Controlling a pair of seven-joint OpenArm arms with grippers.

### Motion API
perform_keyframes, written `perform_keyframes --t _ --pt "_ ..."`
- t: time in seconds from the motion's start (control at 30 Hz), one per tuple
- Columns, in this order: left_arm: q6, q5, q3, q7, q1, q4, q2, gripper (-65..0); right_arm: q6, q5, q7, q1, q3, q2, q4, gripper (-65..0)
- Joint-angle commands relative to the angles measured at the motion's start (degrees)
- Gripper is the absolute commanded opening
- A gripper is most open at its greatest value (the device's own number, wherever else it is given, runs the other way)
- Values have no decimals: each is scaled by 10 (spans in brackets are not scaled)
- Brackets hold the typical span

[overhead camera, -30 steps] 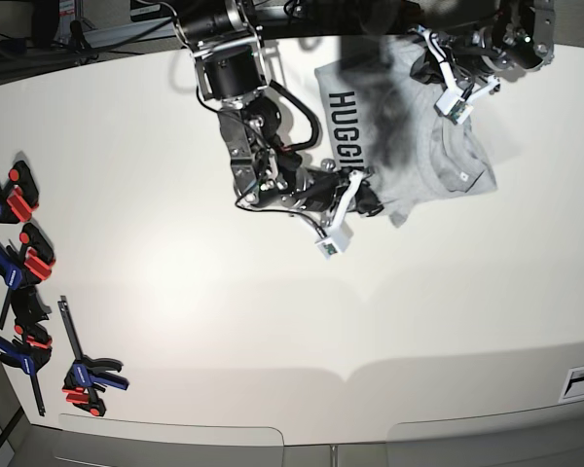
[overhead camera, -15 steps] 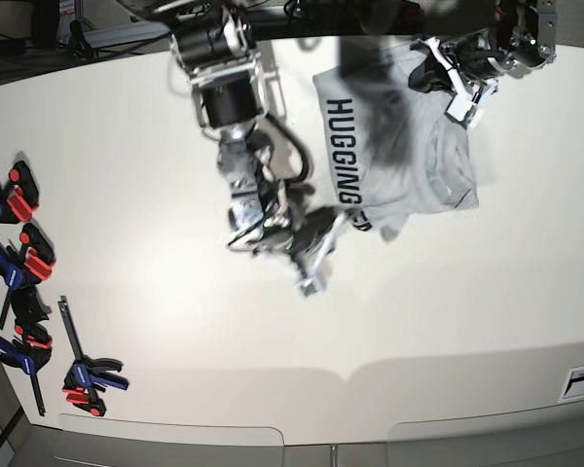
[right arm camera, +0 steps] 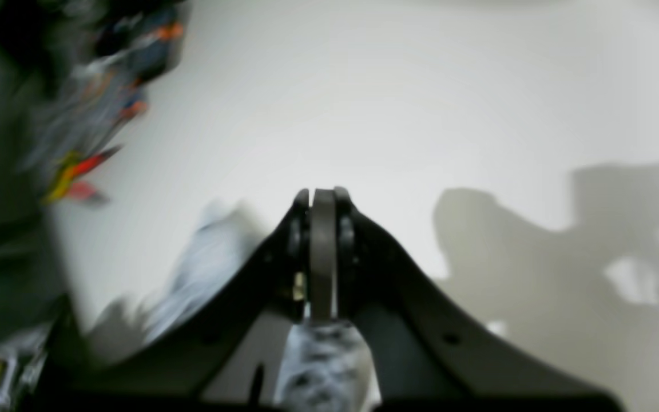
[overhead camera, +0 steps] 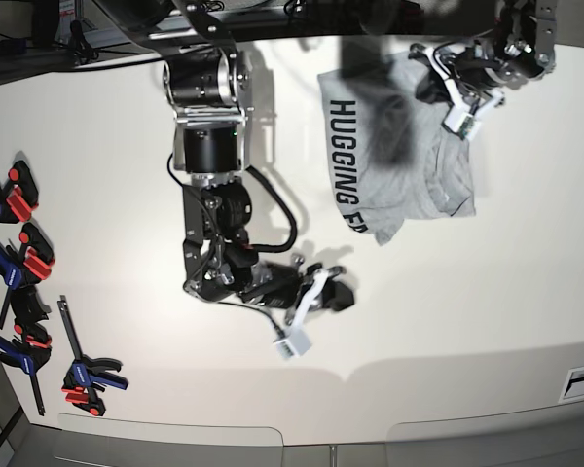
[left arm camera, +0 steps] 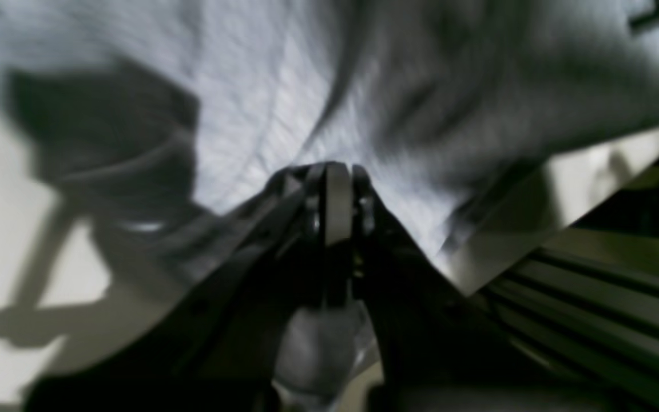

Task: Fold the T-shirt properly
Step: 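Release the left gripper and drag the folded shirt with the right gripper, then slide the folded shirt with the right gripper toward the clamps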

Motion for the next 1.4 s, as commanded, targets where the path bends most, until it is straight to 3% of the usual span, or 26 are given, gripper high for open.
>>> perform_keyframes --t 0.0,0.17,0.43,0.6,0.8,0.93,1.07,1.13,1.37 --pt "-18 -27 -9 -28 -2 42 -3 -650 5 40 -8 17 -6 -1 9 -650" --pt "-29 -23 -57 -71 -2 181 -3 -650 5 119 -100 8 -73 -1 9 -650" --pt "-29 -9 -79 -68 8 186 -3 -650 5 94 -129 -3 -269 -1 9 -650" --pt "-29 -9 -79 -62 9 160 -3 -650 5 35 -123 -31 -343 -1 7 -650" --pt "-29 -10 -79 -62 9 151 -3 -650 5 -95 -33 -85 -350 -1 -11 -650" --pt "-29 -10 -79 -61 9 151 -3 -650 5 -216 18 -110 -308 1 -18 -650" --pt "-29 -10 -79 -57 9 151 -3 -650 -130 -323 75 -125 -200 32 -18 -650" --pt "-29 -10 -79 -57 9 151 -3 -650 -176 -353 78 -126 -124 51 -18 -650" --pt "-29 -10 -79 -59 5 151 -5 -650 -187 -343 71 -130 173 115 -18 -650"
